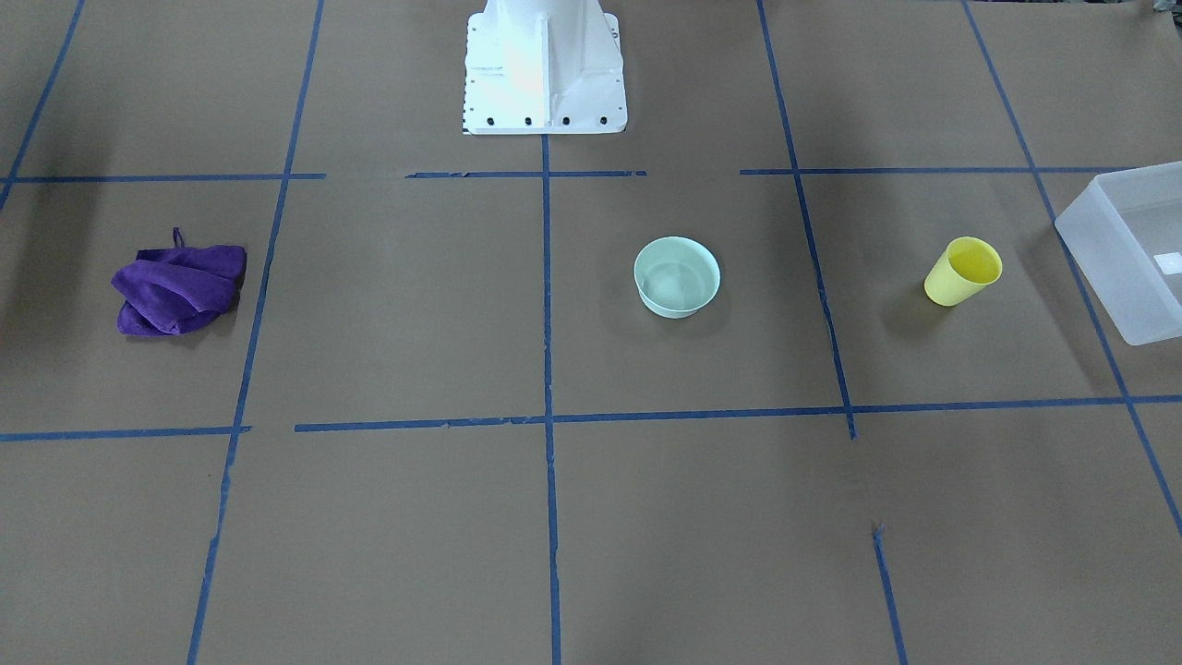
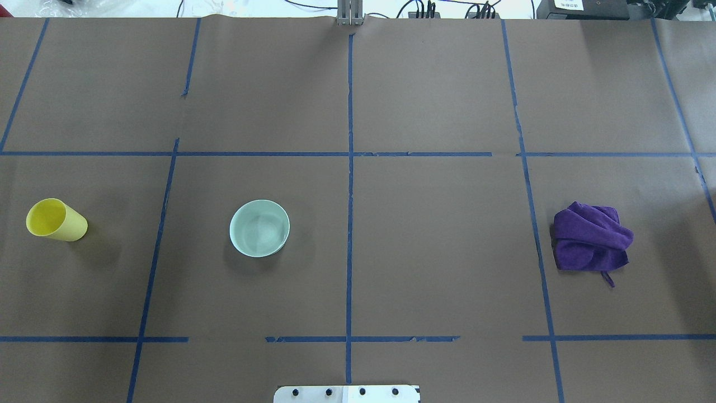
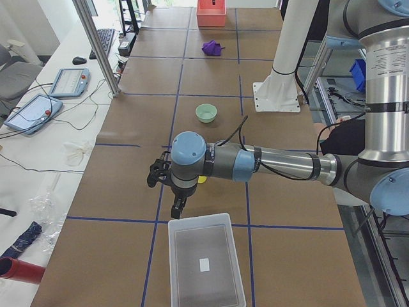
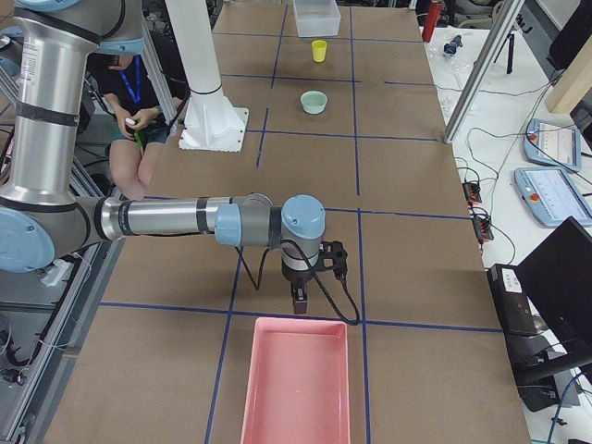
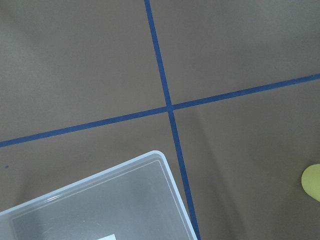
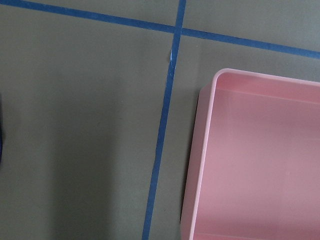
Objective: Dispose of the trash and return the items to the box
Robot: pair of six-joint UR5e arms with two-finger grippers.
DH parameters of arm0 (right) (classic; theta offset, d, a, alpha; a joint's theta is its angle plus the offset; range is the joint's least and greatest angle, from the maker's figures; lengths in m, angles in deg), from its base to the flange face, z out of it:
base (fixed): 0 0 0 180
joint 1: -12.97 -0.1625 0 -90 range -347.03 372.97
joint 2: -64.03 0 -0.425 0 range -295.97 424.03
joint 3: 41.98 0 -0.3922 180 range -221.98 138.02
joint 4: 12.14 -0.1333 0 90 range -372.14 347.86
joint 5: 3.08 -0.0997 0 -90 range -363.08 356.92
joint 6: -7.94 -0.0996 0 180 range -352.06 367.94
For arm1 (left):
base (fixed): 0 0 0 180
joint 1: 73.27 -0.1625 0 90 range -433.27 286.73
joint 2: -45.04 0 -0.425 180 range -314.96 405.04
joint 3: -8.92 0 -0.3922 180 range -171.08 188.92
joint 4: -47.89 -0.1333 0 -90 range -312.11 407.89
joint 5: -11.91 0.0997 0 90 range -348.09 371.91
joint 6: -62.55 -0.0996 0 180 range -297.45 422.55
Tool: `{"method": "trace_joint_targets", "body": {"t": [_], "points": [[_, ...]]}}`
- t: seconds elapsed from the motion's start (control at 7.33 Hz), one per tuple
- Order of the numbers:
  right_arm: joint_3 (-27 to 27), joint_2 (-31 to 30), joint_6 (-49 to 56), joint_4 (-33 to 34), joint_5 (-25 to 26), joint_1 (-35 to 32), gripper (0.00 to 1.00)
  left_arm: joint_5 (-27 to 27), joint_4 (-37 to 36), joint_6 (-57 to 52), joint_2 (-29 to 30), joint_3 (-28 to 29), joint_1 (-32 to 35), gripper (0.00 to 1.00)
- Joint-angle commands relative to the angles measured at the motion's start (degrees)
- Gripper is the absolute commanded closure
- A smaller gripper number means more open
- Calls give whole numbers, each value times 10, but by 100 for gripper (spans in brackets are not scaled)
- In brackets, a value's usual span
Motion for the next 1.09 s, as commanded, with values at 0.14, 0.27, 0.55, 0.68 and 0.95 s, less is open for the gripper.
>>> {"method": "trace_joint_targets", "body": {"t": [0.14, 0.27, 0.55, 0.68, 0.95], "points": [[7, 1, -1, -60, -1, 0, 0, 1, 44, 0, 2, -7, -1, 0], [1, 1, -2, -90, 0, 1, 0, 6, 95, 0, 2, -3, -10, 0], [0, 4, -4, -187, 6, 3, 0, 5, 176, 7, 40, 4, -32, 0], [-12, 22, -9, -216, 0, 1, 0, 1, 244, 5, 49, 13, -33, 0], [-19, 40, -118, -223, -39, 2, 0, 2, 432, 10, 56, 83, -50, 0]]}}
